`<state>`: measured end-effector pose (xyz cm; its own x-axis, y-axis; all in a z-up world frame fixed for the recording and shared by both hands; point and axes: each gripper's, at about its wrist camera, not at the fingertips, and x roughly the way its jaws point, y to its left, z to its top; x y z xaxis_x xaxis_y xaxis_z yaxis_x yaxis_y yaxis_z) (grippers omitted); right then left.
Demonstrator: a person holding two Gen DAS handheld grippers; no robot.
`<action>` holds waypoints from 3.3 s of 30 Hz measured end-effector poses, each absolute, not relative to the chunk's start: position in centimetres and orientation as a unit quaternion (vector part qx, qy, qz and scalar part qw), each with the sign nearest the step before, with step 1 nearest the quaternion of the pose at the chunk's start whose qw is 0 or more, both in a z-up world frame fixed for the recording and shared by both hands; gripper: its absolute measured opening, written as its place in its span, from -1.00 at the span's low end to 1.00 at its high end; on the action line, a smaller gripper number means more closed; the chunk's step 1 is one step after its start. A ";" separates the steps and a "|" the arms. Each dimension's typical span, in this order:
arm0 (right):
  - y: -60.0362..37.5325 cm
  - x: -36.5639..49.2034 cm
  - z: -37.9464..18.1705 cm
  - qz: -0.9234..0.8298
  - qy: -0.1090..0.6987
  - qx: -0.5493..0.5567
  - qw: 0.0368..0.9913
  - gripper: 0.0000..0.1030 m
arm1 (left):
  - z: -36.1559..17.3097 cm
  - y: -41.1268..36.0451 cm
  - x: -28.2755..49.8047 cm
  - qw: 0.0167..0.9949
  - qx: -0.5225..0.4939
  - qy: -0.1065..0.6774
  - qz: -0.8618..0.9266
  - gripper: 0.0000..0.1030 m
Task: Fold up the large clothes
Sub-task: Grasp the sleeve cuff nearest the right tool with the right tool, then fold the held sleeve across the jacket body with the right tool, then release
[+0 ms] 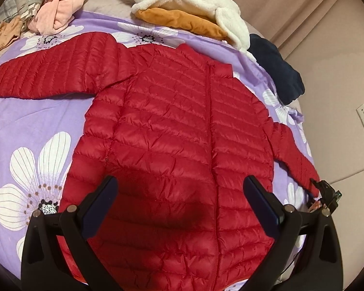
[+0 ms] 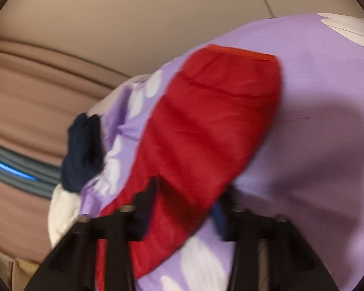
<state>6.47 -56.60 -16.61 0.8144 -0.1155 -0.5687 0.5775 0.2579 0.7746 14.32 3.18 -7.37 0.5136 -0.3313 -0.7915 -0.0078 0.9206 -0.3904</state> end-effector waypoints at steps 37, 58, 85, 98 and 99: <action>-11.9 21.4 -6.0 0.109 0.337 -0.093 0.930 -0.82 | -11.4 16.8 12.3 0.828 -0.267 0.492 0.032 0.99; -12.4 23.8 -5.9 0.190 0.381 0.014 0.905 -0.19 | -15.0 27.8 16.8 0.739 -0.541 0.401 -0.011 0.99; -17.3 15.1 -3.8 0.224 0.344 0.054 0.910 -0.21 | -19.3 40.2 23.0 0.686 -0.668 0.283 0.060 0.99; -22.1 12.0 -5.3 0.157 0.364 0.079 0.915 -0.21 | -17.1 41.1 23.9 0.725 -0.575 0.342 0.163 -0.77; -22.3 11.9 -5.3 0.155 0.366 0.083 0.914 -0.21 | -16.0 40.8 23.8 0.741 -0.551 0.343 0.171 -0.77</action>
